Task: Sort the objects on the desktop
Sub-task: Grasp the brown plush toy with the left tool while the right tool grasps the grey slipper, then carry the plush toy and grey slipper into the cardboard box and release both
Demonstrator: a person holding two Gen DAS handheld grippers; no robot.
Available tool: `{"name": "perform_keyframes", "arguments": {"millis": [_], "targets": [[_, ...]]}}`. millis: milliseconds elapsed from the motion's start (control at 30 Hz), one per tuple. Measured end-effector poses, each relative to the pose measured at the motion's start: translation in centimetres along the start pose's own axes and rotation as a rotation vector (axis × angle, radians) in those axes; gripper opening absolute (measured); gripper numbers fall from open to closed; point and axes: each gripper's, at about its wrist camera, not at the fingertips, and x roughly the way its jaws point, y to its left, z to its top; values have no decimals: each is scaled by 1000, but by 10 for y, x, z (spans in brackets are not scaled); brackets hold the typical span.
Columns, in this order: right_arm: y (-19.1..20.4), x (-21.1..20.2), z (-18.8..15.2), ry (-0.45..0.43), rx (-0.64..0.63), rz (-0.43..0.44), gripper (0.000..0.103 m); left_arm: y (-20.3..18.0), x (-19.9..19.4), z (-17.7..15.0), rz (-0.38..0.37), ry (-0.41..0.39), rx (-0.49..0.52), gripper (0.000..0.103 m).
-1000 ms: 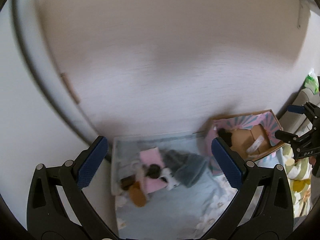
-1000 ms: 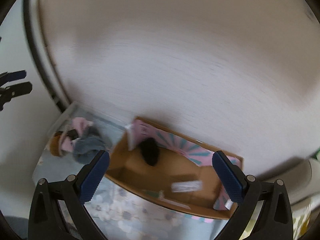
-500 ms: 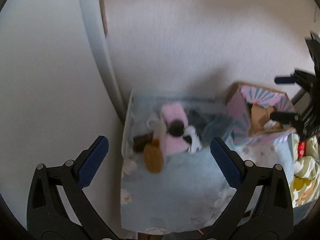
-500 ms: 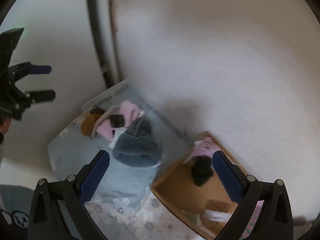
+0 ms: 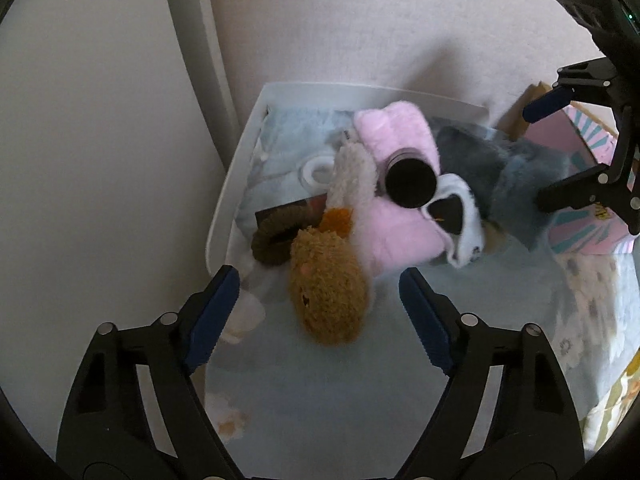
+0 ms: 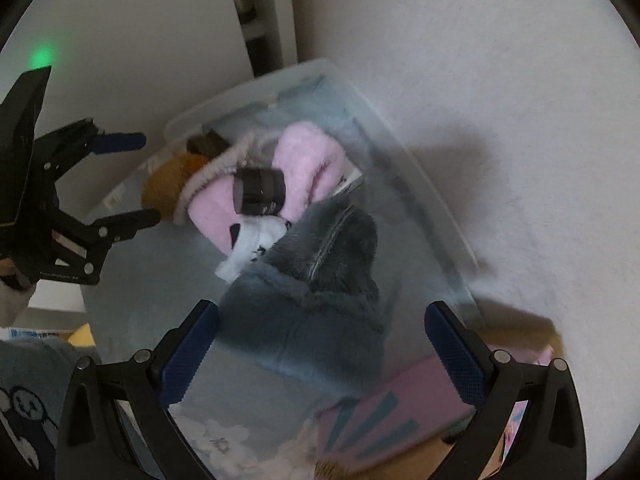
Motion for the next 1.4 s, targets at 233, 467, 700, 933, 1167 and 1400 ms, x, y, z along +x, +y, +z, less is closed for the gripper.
{"name": "perform_keyframes", "arguments": {"millis": [233,467,700,933,1167,1400], "targets": [[-12,21,4,58,17,70,103,-1,17,-1,-28,21,12,74],[-20,28,1,76,83,166,86,4,26,-6,-99,49,-3,41],[-23,24,-3,63,137,206,52,11,18,-12,-133,36,-33,32],[-21,13,-7,36,155,169,36,16,7,-15,-139,18,-38,31],[-28,1,-1,9,171,156,36,13,-12,-15,-146,-9,-34,31],[-14,-23,1,-36,173,139,36,10,-35,-2,-146,-39,-19,31]]}}
